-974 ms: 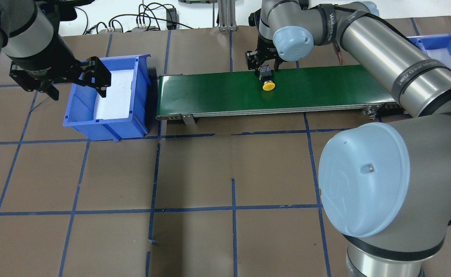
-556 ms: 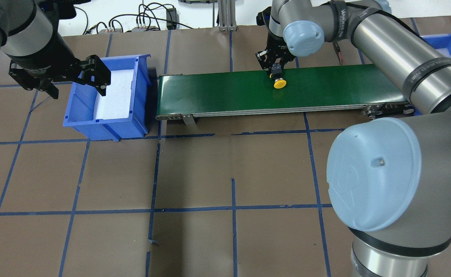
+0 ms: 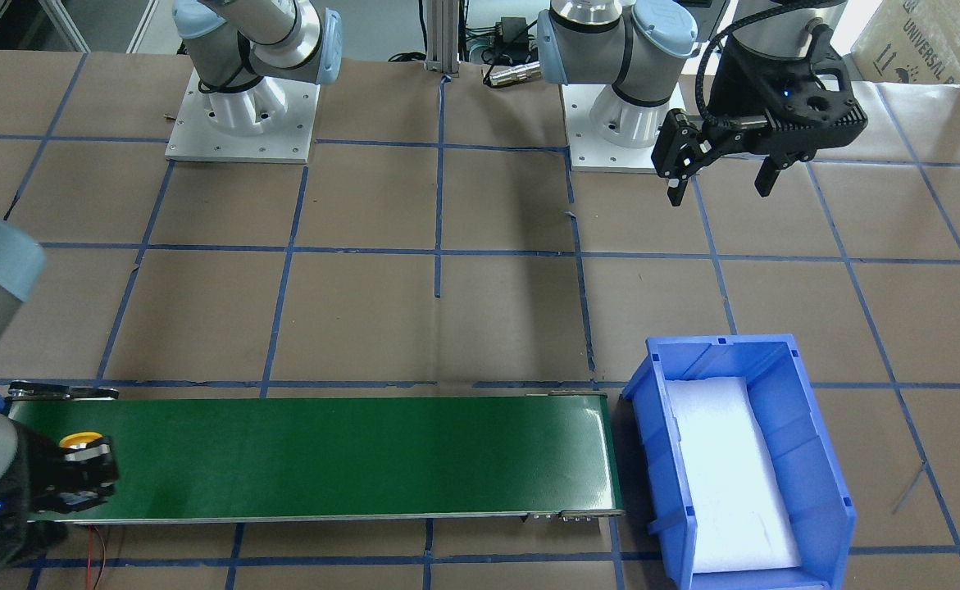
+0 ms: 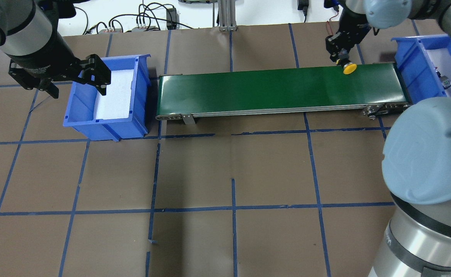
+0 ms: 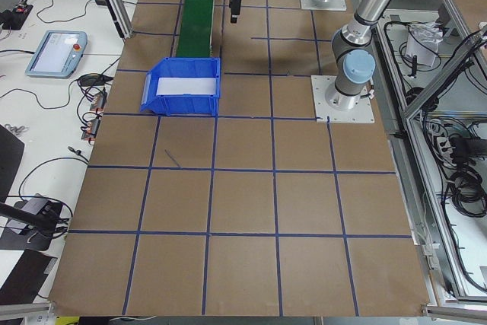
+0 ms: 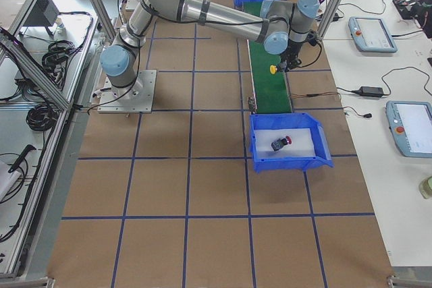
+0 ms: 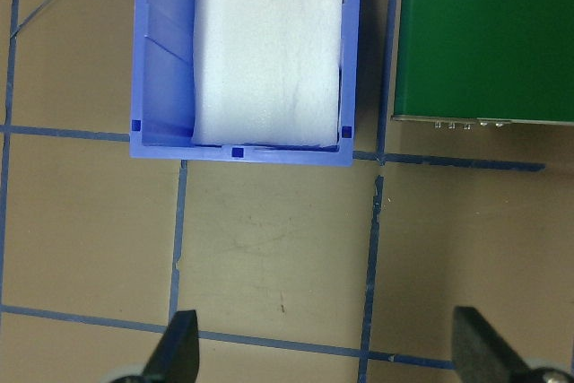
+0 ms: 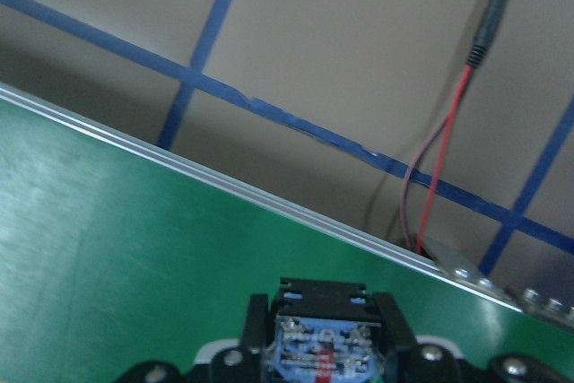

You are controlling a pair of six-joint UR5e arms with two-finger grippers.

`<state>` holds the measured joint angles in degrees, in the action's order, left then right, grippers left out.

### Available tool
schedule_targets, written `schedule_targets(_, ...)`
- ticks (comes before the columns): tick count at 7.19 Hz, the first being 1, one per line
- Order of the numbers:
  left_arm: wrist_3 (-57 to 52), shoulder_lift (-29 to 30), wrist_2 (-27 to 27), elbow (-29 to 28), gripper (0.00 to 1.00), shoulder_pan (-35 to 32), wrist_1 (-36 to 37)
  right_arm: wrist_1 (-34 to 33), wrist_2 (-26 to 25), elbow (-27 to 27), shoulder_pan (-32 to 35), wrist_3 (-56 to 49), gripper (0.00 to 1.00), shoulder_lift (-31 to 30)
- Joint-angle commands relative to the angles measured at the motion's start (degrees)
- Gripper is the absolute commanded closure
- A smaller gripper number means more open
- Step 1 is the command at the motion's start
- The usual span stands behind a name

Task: Transport two buttons from left to right
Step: 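Carry the yellow-capped button to the right blue bin and release it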

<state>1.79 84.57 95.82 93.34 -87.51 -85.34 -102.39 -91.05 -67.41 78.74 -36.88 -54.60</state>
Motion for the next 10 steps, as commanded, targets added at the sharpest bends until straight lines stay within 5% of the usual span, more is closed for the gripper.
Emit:
schedule_targets(1,0.1,0.1,-0.2,0.1,0.00,0.0,0.0,1.3,-3.6,0.5,-9.0,-11.8,0.93,-1.6)
schedule_targets(4,0.1,0.2,-0.2,0.4,0.00,0.0,0.0,4.7,-3.3,4.8,-18.8,-24.4,0.93,-2.1)
schedule_targets(10,0.1,0.6,-0.2,0.0,0.00,0.0,0.0,1.9,-0.2,18.0,-18.7,-26.1,0.93,12.2)
